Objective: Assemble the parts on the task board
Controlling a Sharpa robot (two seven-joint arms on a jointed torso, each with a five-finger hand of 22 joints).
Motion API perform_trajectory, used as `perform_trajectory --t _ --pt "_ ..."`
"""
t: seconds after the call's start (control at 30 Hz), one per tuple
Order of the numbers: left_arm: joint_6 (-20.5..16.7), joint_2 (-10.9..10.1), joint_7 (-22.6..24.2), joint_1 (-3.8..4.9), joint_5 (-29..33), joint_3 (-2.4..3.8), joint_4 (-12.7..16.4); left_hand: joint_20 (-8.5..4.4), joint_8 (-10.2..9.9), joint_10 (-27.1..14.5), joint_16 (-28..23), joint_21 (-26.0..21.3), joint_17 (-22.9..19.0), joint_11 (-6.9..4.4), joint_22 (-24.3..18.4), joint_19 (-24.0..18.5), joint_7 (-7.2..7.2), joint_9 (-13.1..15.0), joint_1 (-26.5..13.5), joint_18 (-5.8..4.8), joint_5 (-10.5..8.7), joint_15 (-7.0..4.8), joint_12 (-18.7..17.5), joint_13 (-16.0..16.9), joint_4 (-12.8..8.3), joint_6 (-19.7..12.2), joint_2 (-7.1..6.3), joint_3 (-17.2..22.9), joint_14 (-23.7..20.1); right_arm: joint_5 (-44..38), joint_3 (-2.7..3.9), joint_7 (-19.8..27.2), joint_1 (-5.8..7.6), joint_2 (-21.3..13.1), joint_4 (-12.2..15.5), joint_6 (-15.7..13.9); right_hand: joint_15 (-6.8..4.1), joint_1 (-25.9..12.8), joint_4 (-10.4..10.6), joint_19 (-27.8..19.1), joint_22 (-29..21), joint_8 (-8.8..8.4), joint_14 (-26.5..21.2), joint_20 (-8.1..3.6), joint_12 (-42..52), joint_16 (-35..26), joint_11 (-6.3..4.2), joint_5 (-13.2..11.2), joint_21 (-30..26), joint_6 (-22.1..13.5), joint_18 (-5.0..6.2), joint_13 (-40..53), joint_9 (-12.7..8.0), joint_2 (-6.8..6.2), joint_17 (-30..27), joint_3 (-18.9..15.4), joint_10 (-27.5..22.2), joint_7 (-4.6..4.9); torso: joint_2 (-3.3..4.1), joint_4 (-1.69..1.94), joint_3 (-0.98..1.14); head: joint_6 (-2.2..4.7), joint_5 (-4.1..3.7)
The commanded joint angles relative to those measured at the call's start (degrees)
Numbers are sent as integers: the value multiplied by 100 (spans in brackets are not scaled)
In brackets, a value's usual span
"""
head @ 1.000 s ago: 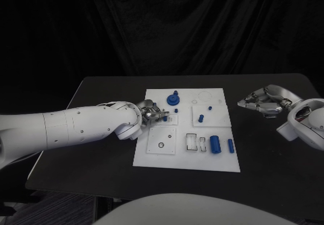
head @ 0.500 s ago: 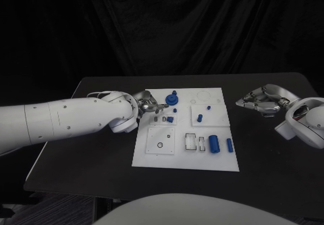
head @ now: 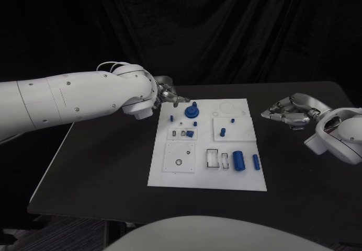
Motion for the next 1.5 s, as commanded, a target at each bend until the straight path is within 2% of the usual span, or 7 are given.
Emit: perform_trajectory --t 0.03,0.13,0.27,0.57,0.8,0.97,1.5 --pt "548 34 -77 34 291 0 -20 -9 -43 593 -7 -37 1509 6 423 -58 11 83 94 29 27 -19 20 1509 -20 -50 13 1 595 24 4 -83 -13 -12 2 25 0 0 2 -17 261 -22 249 2 -13 -16 -8 26 -20 38 116 521 -10 -6 434 -1 -42 -13 -12 -28 18 0 8" --pt "565 54 25 47 375 0 -10 3 -90 593 -7 -61 1509 15 427 -75 17 64 228 33 138 -8 20 1509 -52 -35 55 24 595 25 4 -74 -14 -9 -7 22 0 0 2 -17 261 -22 249 2 -13 -16 -8 26 -20 38 116 521 -10 -6 434 -1 -42 -13 1 -13 2 0 9" --pt "671 106 52 52 415 -1 53 7 -208 593 -7 -60 1509 12 453 -71 11 -25 536 32 408 -10 20 1509 -192 20 80 98 595 26 4 -66 -17 -7 -7 32 0 -1 3 -18 259 -23 249 2 -14 -16 -8 29 -24 38 117 520 -11 -6 434 -2 -43 -13 8 -34 9 0 41" --pt "973 385 103 25 150 0 0 14 -813 593 -7 -82 1509 25 494 -58 32 -614 711 31 341 0 20 1509 -191 317 131 127 595 26 4 -57 -29 7 -10 51 0 -1 3 -18 259 -23 249 2 -14 -16 -8 29 -24 38 117 520 -11 -6 434 -2 -43 -13 31 10 -17 0 12" --pt "1100 548 118 -179 81 0 -124 26 -1133 593 -7 -120 1509 44 511 -55 61 -970 515 34 127 14 20 1509 -23 489 107 19 595 26 4 -50 -31 -25 8 45 1 0 3 -18 258 -24 250 2 -14 -15 -9 35 -28 38 117 520 -12 -3 435 1 -42 -14 32 11 -27 0 -9" --pt "1182 611 14 -298 -102 0 -173 30 -1234 593 -7 -120 1509 49 529 -34 64 -1092 247 33 -63 16 20 1509 32 586 105 -125 595 26 4 -47 -31 -38 19 46 1 0 3 -18 258 -24 250 2 -14 -15 -9 35 -28 38 117 520 -12 -3 435 1 -42 -14 20 -14 -12 0 13" --pt "1213 799 -46 -539 -234 0 -357 35 -1384 593 -7 -173 1509 66 521 -44 90 -1230 86 42 -91 25 20 1509 21 561 113 -226 595 26 4 -52 -31 -54 38 58 1 0 3 -18 258 -24 250 2 -14 -15 -9 35 -28 38 117 520 -12 -3 435 1 -42 -14 35 -14 -17 0 41"
